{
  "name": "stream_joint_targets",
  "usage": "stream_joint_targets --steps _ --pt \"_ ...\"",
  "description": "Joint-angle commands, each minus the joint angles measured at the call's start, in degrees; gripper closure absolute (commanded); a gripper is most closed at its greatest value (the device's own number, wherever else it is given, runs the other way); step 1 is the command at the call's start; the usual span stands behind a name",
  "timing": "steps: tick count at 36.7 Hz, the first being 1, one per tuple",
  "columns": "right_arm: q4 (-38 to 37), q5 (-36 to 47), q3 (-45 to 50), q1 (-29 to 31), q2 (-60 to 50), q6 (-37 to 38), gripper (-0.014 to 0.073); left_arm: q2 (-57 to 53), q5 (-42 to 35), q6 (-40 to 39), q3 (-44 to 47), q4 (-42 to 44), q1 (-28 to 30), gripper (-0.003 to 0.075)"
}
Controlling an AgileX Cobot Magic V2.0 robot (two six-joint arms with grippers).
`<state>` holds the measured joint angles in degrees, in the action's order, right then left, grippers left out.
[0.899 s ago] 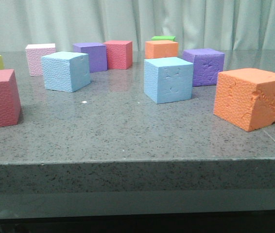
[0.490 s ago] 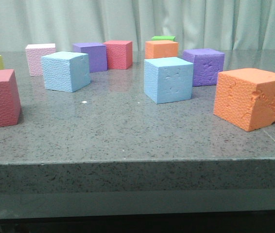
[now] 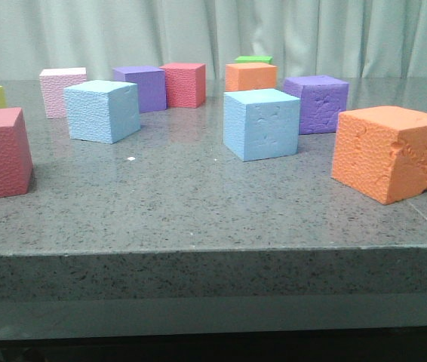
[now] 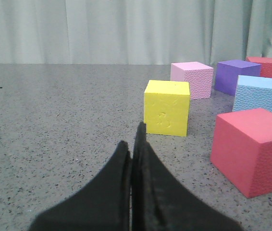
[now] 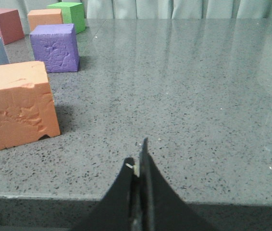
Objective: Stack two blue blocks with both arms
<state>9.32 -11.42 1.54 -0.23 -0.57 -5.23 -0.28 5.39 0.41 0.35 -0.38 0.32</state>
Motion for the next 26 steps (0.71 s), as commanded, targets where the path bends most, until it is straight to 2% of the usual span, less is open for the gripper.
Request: stream_joint_targets --steps 1,17,26 --pt "-0.6 4.4 -0.3 0.3 -1.1 -0.2 0.0660 -1.0 -4.6 -0.4 0.1 -0.4 0.2 0.0741" --pt "-0.6 4.9 -0.3 0.3 -1.1 -0.2 0.0660 -1.0 -5.4 -0.4 0.1 -0.1 0.2 0.0741" --pt "-0.5 10.4 -0.3 0.3 -1.1 -0.2 0.0660 -1.0 -14.3 -0.4 0.1 0.0 0.2 0.0741"
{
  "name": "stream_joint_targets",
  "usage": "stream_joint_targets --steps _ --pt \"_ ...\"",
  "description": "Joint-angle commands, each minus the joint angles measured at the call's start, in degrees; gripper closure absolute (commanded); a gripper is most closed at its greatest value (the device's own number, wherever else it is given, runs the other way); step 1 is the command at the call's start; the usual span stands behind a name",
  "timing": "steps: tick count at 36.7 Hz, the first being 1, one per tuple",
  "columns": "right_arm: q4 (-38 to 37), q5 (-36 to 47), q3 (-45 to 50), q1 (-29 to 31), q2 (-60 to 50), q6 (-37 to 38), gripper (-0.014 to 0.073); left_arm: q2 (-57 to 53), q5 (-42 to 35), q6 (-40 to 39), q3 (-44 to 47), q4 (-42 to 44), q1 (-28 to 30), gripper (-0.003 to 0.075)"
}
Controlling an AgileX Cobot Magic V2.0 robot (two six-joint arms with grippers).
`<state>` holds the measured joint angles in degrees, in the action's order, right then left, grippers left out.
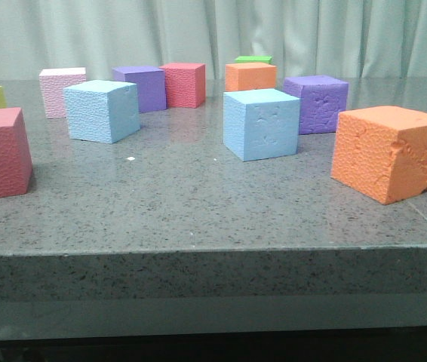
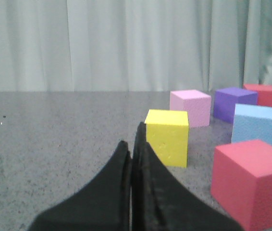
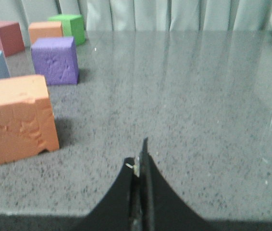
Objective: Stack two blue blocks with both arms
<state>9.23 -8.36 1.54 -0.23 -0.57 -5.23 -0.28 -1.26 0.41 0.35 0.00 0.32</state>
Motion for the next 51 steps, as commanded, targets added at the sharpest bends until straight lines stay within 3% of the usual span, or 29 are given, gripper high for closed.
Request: stream_joint_targets --steps 1,7,13,22,24,32,36,40,46,49,51 --pt "-0.4 7.8 -0.3 0.3 -1.1 -0.2 0.0660 -1.0 -8.4 -0.4 0.1 -0.4 0.2 0.0741" --pt "-0.4 13.5 -0.3 0.3 -1.1 -0.2 0.0660 -1.0 -13.1 -0.4 0.1 -0.4 0.2 0.0741" --pt "-0.4 22.3 -0.9 0.2 -1.1 0.8 0.0660 -1.0 -24.3 -0.4 -0.1 -0.8 0.2 0.0741" --pt "-0.4 20.1 -11.2 0.2 -1.1 0.8 0.0660 -0.8 -26.1 -0.4 -7.8 -0.8 0.2 0.0741" --pt "-0.4 14.8 -14.9 0.2 -1.0 0.8 0.0660 -0.8 -21.4 -0.4 -11.3 -0.8 0.2 0.0741" --pt "-0.1 -15.7 -31.9 0.3 9.6 0.8 0.0658 6.9 13.4 -0.4 -26.4 -0.8 0.2 0.0741" --pt "1.4 -21.8 -38.8 0.3 18.8 0.8 0.0658 17.2 24.3 -0.4 -33.2 -0.8 0.2 0.0741" --pt "3.8 -22.5 -42.2 0.3 25.0 0.8 0.0658 26.4 28.6 -0.4 -38.5 -0.8 0.2 0.0741" --pt "6.7 -20.7 -42.5 0.3 26.9 0.8 0.0648 29.0 27.8 -0.4 -40.6 -0.8 0.2 0.0741" --pt "6.7 -20.4 -42.5 0.3 26.8 0.8 0.0553 29.0 26.0 -0.4 -40.6 -0.8 0.2 0.0740" --pt "6.7 -20.5 -42.5 0.3 26.8 0.8 0.0419 29.0 25.8 -0.4 -40.6 -0.8 0.2 0.0729"
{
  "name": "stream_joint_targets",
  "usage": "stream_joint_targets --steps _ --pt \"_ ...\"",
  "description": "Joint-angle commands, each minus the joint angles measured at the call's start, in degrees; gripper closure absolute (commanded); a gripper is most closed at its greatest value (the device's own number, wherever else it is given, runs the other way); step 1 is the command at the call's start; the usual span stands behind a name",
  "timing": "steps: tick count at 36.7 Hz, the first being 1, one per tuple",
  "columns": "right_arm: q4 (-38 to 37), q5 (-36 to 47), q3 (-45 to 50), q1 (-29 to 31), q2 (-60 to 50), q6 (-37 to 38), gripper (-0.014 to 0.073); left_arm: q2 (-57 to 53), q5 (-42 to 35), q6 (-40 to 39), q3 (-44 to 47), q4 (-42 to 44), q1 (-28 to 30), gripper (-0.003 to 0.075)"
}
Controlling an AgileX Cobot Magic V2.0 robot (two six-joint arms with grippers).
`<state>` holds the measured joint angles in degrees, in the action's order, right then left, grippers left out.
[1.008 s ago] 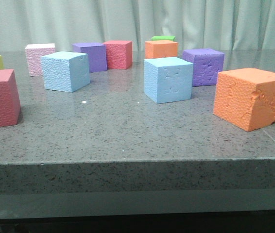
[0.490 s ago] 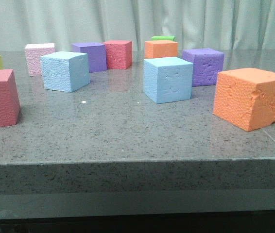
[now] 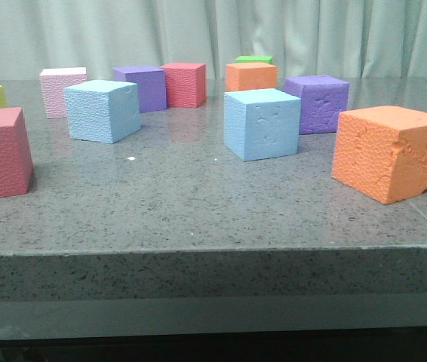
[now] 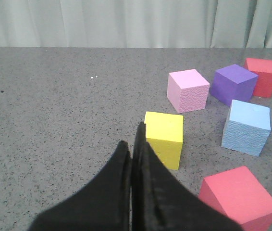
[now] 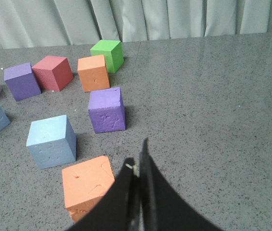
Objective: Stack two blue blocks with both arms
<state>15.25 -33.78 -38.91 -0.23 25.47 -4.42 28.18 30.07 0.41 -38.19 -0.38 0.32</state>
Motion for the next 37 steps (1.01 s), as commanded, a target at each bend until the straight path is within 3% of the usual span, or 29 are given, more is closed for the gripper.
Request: stream_joint_targets --steps 1,3,6,8,9,13,20,33,37 --pt "0.7 4.9 -2.1 0.3 0.8 0.0 0.0336 0.6 -5.6 -0.4 -2.1 -0.4 0.2 0.0701" --pt "0.7 4.9 -2.1 0.3 0.8 0.0 0.0154 0.6 -5.6 -0.4 -2.1 -0.4 0.2 0.0575" --pt "0.7 5.7 -2.0 0.3 0.8 0.0 -0.0079 0.6 -5.7 -0.4 -2.1 -0.6 0.2 0.0246" --pt "0.7 7.1 -2.0 0.3 0.8 -0.1 -0.0050 0.6 -5.7 -0.4 -2.1 -0.9 0.2 0.0048" --pt "0.7 7.9 -2.0 0.3 0.9 -0.1 -0.0051 0.6 -5.7 -0.4 -2.1 -0.9 0.2 0.0006" --pt "1.2 8.5 -2.1 0.1 3.2 -0.6 -0.0052 0.6 -5.8 -0.4 -2.1 -0.9 0.2 0.0086" --pt "2.1 7.8 -4.3 -3.7 14.4 -5.5 -0.0053 0.6 -8.4 -0.4 -2.1 -0.9 0.2 0.0102" --pt "2.5 8.9 -19.3 -22.1 41.6 -5.9 -0.0053 0.6 -8.4 -0.4 -2.1 -0.9 0.2 0.0101" --pt "2.5 9.0 -23.5 -24.9 47.7 -5.9 -0.0053 0.6 -8.4 -0.4 -2.1 -0.9 0.2 0.0101"
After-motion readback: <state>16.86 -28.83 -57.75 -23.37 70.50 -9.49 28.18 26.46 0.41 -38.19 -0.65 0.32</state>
